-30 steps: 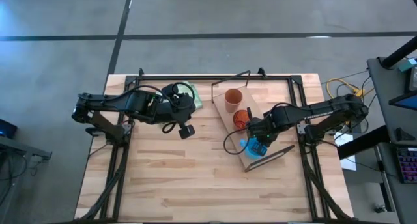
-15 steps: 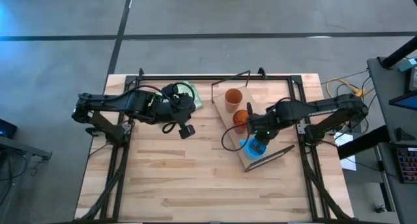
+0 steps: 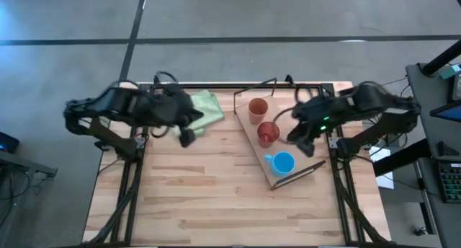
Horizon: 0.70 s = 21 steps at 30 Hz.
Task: Stack small to large cups/mugs on shelf
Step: Return to Home Position
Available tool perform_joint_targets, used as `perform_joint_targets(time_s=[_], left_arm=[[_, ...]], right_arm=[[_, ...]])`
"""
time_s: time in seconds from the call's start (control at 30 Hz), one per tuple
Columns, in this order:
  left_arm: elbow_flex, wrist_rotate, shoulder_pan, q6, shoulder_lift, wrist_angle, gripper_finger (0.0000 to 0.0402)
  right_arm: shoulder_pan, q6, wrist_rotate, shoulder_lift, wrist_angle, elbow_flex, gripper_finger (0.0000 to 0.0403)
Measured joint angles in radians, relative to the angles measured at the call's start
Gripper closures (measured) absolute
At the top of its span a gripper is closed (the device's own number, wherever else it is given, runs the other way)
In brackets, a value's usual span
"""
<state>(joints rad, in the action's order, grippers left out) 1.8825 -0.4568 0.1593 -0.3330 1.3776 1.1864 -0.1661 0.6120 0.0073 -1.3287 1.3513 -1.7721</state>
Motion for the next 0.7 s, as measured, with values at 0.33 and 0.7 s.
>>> perform_joint_targets(time_s=[0.33, 0.7], left_arm=[[-0.011, 0.003, 0.000, -0.030, -0.191, -0.001, 0.0402], [-0.043, -0.024, 0.000, -0.062, -0.270, -0.049, 0.0402]], right_arm=[[0.001, -0.035, 0.186, 0.134, -0.041, 0.028, 0.0347], [0.104, -0.413, -0.008, 0.039, -0.647, 0.202, 0.0349]])
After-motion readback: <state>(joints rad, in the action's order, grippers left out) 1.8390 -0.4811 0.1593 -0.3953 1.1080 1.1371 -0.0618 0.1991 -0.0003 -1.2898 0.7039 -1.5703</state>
